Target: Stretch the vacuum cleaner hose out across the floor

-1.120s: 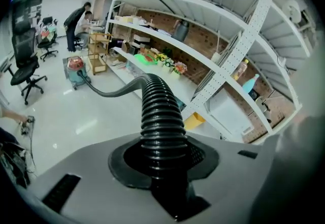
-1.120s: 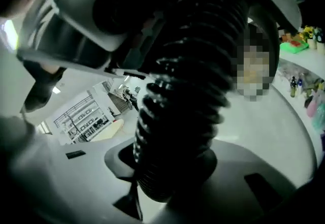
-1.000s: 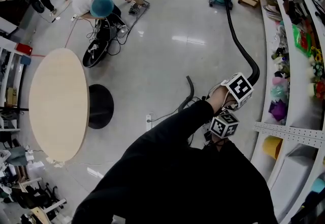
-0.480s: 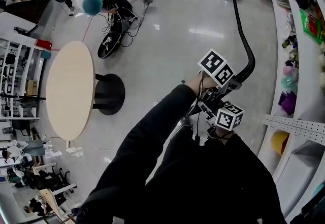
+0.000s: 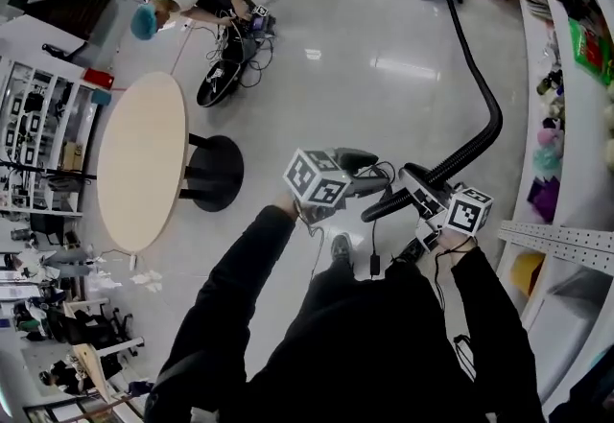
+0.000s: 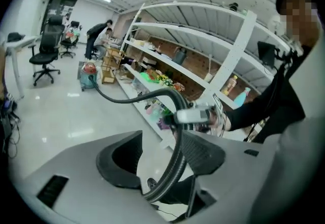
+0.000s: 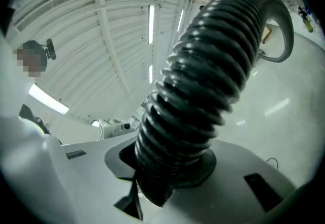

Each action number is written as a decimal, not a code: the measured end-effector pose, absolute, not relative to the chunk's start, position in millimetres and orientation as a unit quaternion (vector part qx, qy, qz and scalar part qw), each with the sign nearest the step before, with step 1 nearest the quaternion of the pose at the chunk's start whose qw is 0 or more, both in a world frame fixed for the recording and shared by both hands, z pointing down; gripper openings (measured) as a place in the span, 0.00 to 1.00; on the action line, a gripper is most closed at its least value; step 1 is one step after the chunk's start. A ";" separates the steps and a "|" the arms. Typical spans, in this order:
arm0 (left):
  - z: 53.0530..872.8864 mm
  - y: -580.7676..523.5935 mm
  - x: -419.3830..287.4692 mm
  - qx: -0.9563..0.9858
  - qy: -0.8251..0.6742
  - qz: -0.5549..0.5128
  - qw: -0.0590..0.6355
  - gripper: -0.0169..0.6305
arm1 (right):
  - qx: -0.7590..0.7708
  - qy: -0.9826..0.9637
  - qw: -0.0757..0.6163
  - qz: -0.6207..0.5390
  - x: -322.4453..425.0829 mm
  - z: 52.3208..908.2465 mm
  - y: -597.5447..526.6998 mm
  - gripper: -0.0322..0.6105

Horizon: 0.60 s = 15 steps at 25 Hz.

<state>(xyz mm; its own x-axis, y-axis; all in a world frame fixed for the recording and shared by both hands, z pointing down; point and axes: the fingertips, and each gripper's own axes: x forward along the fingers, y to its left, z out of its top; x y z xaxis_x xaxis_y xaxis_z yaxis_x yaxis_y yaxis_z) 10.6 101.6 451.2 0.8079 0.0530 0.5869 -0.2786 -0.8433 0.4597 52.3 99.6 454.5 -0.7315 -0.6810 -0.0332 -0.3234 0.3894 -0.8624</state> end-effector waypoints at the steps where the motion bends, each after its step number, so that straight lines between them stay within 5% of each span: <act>1: 453.1 113.3 4.9 0.918 -0.056 0.297 0.257 0.39 | -0.298 0.810 0.207 -0.460 56.4 447.6 101.3 0.26; 8: 494.1 192.3 -12.5 0.941 0.001 0.287 0.178 0.47 | -0.263 0.772 0.322 -0.480 62.5 392.2 109.2 0.26; 15: 479.8 206.2 -66.2 0.959 0.014 0.233 0.160 0.39 | -0.304 0.749 0.336 -0.484 10.9 370.7 124.5 0.26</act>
<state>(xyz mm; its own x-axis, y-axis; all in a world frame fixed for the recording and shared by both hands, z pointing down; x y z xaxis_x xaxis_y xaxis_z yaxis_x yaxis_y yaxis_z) -66.2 206.2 479.8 0.8909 0.1012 0.4429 -0.0483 -0.9483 0.3137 10.9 124.5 370.7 -0.5900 -0.7801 -0.2084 -0.1306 0.3469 -0.9288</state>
